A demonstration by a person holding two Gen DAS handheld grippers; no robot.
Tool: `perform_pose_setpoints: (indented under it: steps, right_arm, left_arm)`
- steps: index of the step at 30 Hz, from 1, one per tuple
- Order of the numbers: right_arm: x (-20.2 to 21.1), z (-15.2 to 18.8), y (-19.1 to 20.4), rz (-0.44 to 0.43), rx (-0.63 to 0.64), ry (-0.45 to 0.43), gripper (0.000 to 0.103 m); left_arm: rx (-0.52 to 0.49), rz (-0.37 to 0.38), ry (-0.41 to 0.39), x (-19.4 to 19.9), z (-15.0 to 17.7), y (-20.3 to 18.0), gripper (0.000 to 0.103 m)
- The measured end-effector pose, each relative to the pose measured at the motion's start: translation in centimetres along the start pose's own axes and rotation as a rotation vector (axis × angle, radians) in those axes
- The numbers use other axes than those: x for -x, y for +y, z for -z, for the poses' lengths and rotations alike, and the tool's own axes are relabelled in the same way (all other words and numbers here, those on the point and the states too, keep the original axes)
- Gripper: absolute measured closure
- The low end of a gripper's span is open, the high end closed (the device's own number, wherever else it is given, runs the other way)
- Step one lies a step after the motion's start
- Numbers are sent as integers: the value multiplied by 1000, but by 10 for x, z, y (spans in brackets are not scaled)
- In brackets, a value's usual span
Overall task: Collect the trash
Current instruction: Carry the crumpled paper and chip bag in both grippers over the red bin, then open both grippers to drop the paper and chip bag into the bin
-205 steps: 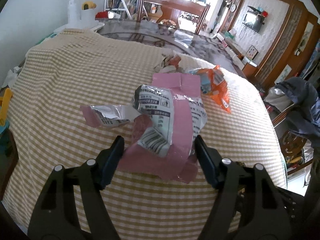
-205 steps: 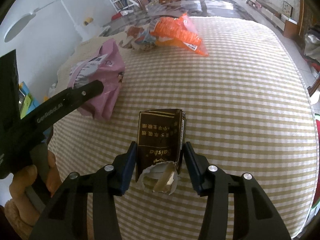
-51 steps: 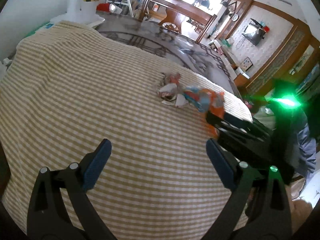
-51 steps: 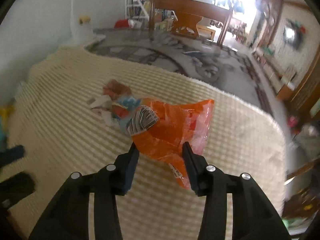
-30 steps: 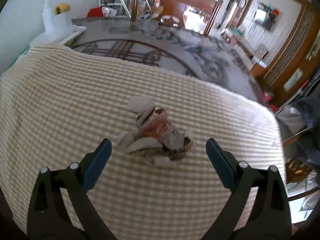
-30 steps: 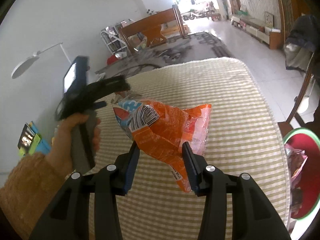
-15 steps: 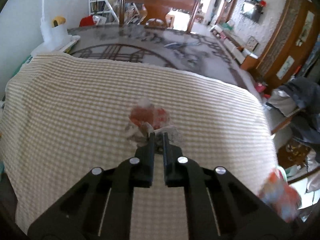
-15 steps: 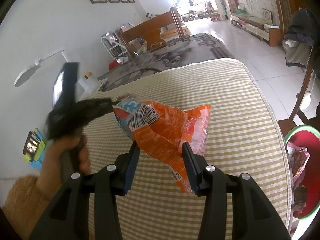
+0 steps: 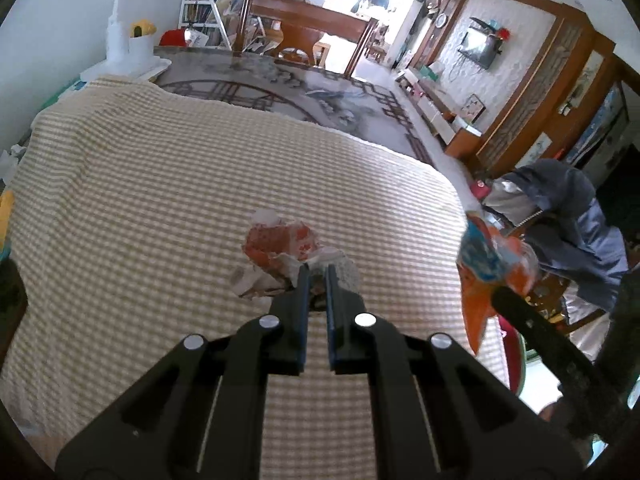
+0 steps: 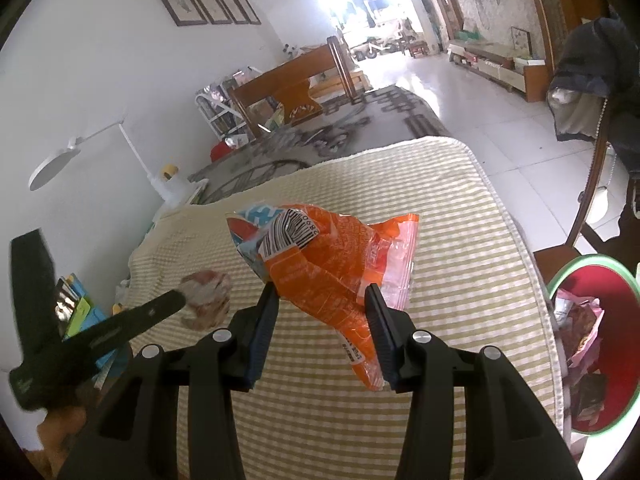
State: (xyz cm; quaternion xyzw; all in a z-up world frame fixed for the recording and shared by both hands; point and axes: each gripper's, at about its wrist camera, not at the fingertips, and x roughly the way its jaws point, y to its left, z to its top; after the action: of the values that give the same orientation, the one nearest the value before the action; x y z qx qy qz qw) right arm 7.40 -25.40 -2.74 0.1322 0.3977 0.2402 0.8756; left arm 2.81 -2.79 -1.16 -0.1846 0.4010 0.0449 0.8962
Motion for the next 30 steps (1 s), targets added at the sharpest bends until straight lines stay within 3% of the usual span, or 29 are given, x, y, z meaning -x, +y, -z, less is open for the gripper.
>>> perform_pose_setpoints:
  steps: [14, 21, 30]
  right_arm:
    - [88, 18, -76, -23, -248, -118, 59]
    - [129, 25, -114, 117, -270, -184, 59]
    - [138, 45, -175, 229, -387, -183, 59]
  left_arm:
    - [-185, 127, -19, 26, 16, -83, 96]
    - [-251, 189, 4, 21, 24, -123, 96]
    - [-363, 311, 70, 3, 31, -196, 96]
